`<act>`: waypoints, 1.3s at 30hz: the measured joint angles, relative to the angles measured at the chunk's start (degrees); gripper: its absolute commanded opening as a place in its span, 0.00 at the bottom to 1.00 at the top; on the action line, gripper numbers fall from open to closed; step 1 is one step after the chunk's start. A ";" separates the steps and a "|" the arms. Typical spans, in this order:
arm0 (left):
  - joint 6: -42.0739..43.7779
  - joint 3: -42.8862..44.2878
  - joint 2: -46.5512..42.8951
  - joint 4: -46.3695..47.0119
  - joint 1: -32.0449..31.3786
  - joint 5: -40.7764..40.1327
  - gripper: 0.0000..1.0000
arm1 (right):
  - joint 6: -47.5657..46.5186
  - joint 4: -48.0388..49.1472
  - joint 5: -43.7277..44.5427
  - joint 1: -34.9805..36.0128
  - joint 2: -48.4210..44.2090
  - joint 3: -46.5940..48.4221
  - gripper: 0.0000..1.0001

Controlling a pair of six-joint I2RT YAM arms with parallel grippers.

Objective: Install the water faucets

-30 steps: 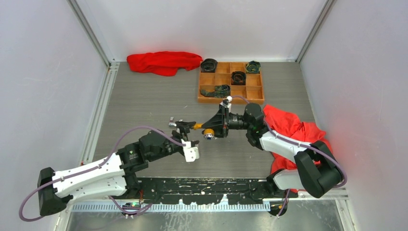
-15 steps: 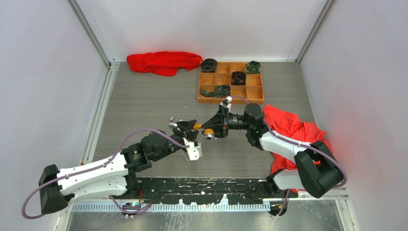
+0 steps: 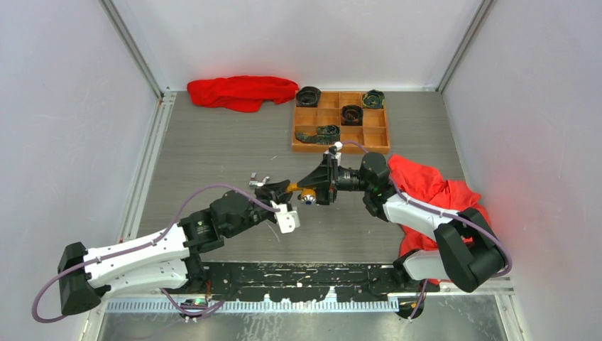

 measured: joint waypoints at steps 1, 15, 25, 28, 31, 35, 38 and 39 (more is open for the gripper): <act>-1.68 0.72 -0.07 -1.60 0.00 -0.20 0.00 | -0.70 0.22 -0.02 0.00 0.00 0.00 0.75; -25.51 11.87 -6.36 -27.52 5.64 9.55 0.00 | -33.35 -37.18 -4.20 -10.99 -8.15 15.34 0.91; -40.46 21.64 -4.61 -40.76 16.83 33.81 0.00 | -63.39 -49.66 4.79 -17.31 -25.64 14.47 0.89; -43.87 25.66 -0.46 -43.52 23.61 46.23 0.00 | -63.56 -36.30 4.48 -17.18 -35.43 4.24 0.89; -46.84 29.18 4.96 -44.50 28.15 56.85 0.00 | -63.36 -25.46 1.88 -16.59 -36.85 0.44 0.92; -49.88 31.61 10.69 -45.92 29.59 65.00 0.00 | -62.88 -16.59 -1.36 -12.81 -33.27 0.15 0.94; -52.61 31.61 11.78 -45.94 29.62 68.87 0.00 | -64.24 -15.82 -1.99 -5.51 -29.77 1.49 0.99; -52.85 31.61 11.78 -45.86 29.62 69.20 0.00 | -64.74 -16.22 -2.01 -3.74 -28.59 2.19 1.00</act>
